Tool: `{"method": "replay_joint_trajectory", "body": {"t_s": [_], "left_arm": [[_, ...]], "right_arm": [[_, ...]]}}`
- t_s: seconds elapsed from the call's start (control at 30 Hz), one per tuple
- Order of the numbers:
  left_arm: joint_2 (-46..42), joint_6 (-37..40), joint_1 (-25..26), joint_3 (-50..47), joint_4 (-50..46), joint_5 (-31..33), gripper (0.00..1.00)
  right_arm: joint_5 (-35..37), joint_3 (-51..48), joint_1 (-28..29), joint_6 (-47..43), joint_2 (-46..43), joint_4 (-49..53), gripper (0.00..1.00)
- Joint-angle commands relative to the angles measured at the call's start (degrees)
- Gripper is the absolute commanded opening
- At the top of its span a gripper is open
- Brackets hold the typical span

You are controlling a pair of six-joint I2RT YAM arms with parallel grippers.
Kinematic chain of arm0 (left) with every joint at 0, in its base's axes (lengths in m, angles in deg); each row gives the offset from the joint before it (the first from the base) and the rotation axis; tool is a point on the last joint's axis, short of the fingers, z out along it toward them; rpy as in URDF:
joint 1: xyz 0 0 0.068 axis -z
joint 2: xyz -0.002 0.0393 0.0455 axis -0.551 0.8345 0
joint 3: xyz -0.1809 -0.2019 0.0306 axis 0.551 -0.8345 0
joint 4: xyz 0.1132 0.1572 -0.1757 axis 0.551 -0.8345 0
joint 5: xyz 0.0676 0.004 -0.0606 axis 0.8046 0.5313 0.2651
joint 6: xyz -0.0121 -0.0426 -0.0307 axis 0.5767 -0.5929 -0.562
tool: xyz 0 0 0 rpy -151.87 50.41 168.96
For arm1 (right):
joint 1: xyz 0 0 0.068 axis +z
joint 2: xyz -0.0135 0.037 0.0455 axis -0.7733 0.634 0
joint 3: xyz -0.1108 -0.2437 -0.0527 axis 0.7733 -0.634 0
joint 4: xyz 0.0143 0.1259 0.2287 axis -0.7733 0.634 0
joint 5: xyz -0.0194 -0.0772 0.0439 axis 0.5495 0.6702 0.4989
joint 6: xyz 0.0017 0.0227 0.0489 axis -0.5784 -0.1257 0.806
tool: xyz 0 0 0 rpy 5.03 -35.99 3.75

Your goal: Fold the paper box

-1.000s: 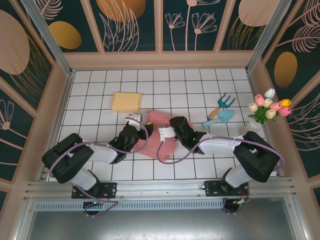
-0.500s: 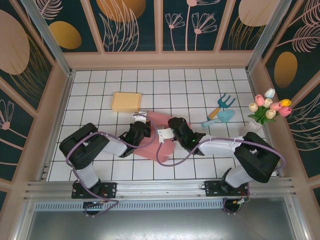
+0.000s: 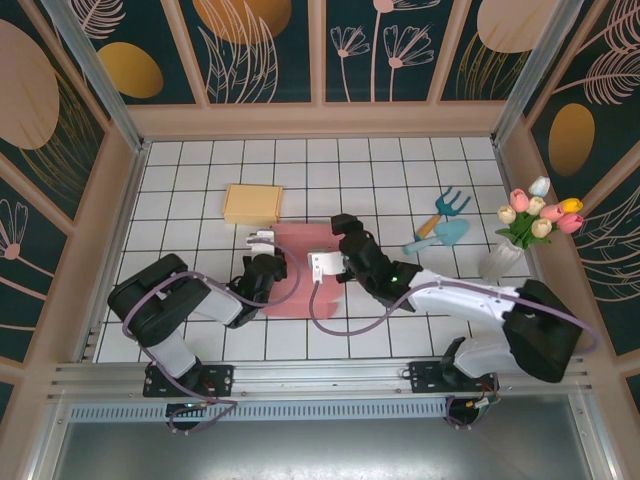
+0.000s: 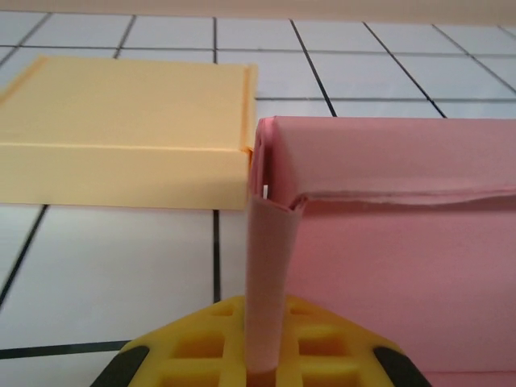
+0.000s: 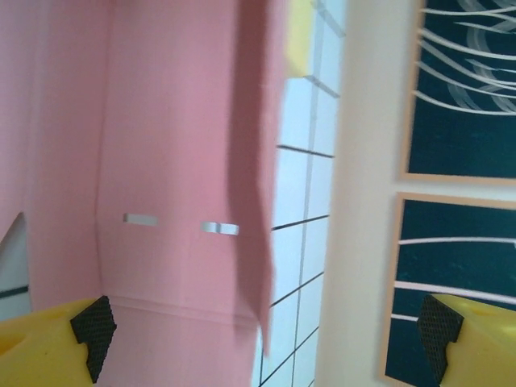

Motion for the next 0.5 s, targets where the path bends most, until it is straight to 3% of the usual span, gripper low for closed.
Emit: {"method": "replay_joint_trajectory", "body": {"t_s": [0.0,0.1,0.17,0.3,0.37,0.47], "left_arm": [[-2.3,-1.0,-0.3,-2.3,7.0,4.0,0.00],[-2.0,0.5,-0.4,-2.0,8.4,5.8,0.00],[-0.8,2.3,-0.3,0.0,7.7,6.4,0.00],[2.8,6.1,-0.3,2.9,9.2,5.8,0.00],[5.4,6.6,-0.4,4.3,9.0,6.9,0.00],[8.8,7.6,-0.5,6.8,8.7,5.6,0.00]], "right_arm": [[-0.6,2.0,0.6,12.2,-5.9,-1.9,0.99],[6.0,2.7,-1.3,29.6,-7.1,-10.6,0.99],[9.9,8.7,-3.9,43.0,-5.3,-3.3,0.99],[11.1,15.8,-10.3,63.8,-0.7,8.0,0.99],[10.3,18.0,-10.6,70.3,0.8,12.1,0.99],[5.1,18.1,-8.8,73.1,2.3,12.5,0.99]]}}
